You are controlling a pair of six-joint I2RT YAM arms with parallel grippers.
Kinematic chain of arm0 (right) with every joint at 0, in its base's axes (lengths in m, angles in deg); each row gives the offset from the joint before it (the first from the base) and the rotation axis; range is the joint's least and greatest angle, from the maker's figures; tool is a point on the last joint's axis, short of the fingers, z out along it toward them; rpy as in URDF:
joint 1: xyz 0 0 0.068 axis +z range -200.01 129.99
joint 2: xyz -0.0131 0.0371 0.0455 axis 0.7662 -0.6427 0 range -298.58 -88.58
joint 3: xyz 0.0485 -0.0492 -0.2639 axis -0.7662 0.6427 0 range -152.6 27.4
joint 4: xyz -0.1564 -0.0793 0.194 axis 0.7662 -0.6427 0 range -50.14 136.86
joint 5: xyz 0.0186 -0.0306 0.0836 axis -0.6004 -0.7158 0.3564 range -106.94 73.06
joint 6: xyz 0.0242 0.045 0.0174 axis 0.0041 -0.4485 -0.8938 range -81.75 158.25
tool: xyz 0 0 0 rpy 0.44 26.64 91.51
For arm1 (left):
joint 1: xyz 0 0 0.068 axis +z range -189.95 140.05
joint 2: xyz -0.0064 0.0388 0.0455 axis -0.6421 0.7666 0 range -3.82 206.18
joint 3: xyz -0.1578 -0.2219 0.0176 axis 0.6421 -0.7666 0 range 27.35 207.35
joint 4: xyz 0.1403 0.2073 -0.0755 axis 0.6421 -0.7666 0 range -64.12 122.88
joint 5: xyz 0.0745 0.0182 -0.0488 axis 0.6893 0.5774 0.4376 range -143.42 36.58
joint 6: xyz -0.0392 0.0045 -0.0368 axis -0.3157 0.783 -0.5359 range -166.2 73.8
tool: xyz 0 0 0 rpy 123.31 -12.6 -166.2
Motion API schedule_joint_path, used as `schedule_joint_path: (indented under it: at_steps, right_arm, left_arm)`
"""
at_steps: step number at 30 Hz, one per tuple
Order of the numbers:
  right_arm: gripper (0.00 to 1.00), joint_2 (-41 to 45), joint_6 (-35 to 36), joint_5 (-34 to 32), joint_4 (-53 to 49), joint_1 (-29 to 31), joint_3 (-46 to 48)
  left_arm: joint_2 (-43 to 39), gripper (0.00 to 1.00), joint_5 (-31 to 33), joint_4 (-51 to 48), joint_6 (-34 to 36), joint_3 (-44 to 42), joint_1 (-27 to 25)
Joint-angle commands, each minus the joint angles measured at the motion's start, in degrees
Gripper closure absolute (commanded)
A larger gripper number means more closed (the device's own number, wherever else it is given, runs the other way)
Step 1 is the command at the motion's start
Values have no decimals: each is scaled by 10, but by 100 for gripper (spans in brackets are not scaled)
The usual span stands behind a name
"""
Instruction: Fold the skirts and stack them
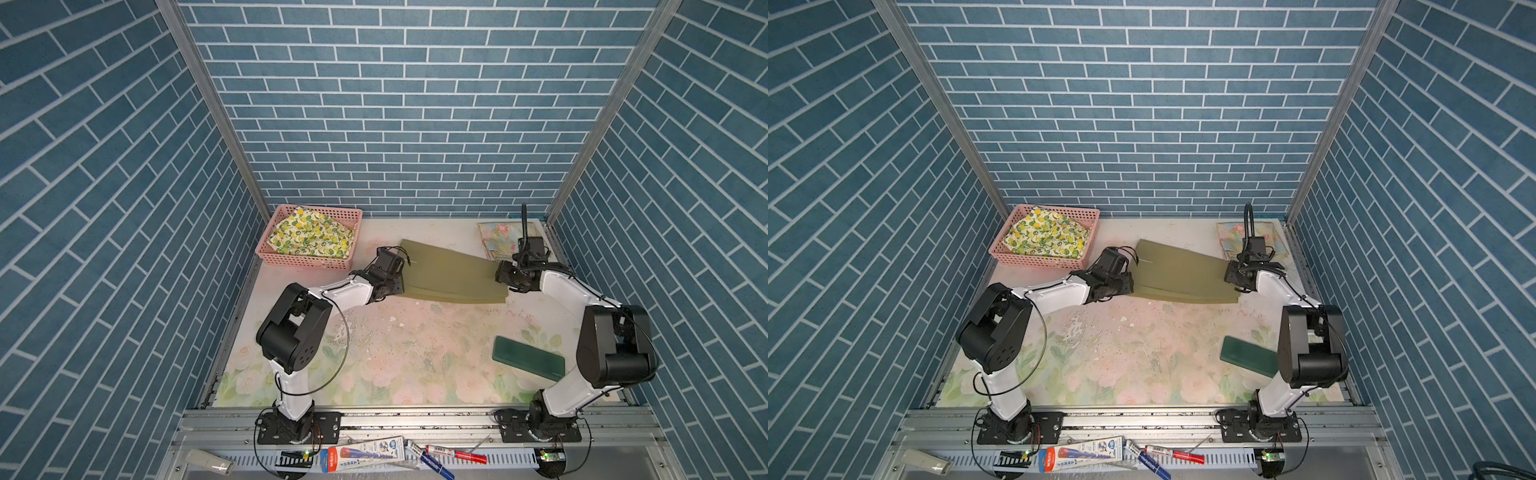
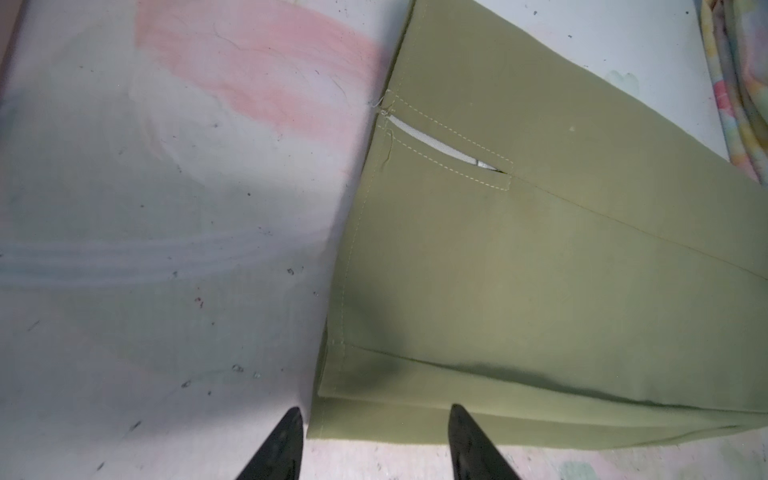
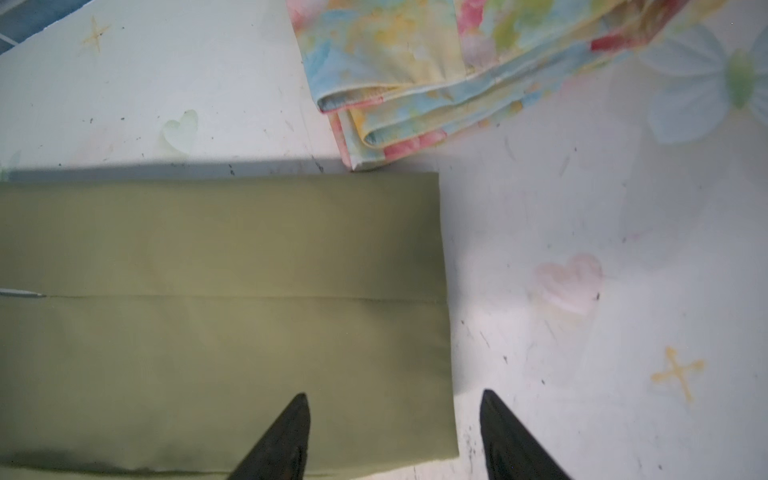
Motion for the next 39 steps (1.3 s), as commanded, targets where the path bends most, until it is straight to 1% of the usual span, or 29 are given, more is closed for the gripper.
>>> schedule_joint_path:
  at_steps: [1, 3, 6, 7, 8, 10, 13, 14, 16, 18, 20, 21, 24, 29, 33, 39]
  right_arm:
    - [37, 0, -40, 20, 0, 1, 38]
    - [39, -6, -52, 25, 9, 1, 45]
    - [40, -18, -63, 28, 18, 0, 47]
    - [41, -23, -66, 47, 20, 0, 48]
    - [41, -26, -69, 50, 24, -1, 50]
    - [44, -28, -74, 53, 35, 0, 59]
    - [52, -33, -74, 58, 51, 0, 64]
    - [54, -38, -71, 55, 50, 0, 62]
    - [64, -42, -68, 49, 56, 0, 62]
    - [77, -41, -69, 47, 59, -1, 61]
    - [91, -36, -67, 46, 59, -1, 60]
    - [95, -32, -66, 45, 57, 0, 60]
    - [100, -15, -62, 37, 47, -1, 56]
    - [100, 7, -54, 35, 23, -1, 50]
    - [100, 32, -49, 16, 8, -1, 53]
    - [100, 54, -45, 13, -10, -1, 53]
  left_arm:
    - [18, 46, 18, -13, 29, 23, 4]
    - [31, 47, 34, -14, 40, 32, 4]
    - [50, 47, 46, -24, 56, 45, 6]
    - [55, 48, 46, -26, 60, 48, 6]
    - [58, 49, 46, -26, 63, 49, 7]
    - [64, 53, 50, -24, 68, 49, 7]
    - [73, 63, 52, -25, 72, 53, 11]
    - [74, 66, 48, -25, 74, 55, 13]
    - [74, 79, 44, -24, 78, 58, 14]
    - [71, 91, 48, -24, 80, 61, 16]
    - [67, 100, 48, -25, 82, 65, 19]
    - [65, 100, 49, -26, 83, 66, 18]
    - [58, 100, 49, -30, 87, 70, 21]
    - [44, 100, 48, -30, 88, 63, 22]
    - [28, 100, 48, -29, 88, 54, 23]
    - [6, 100, 43, -32, 86, 37, 23]
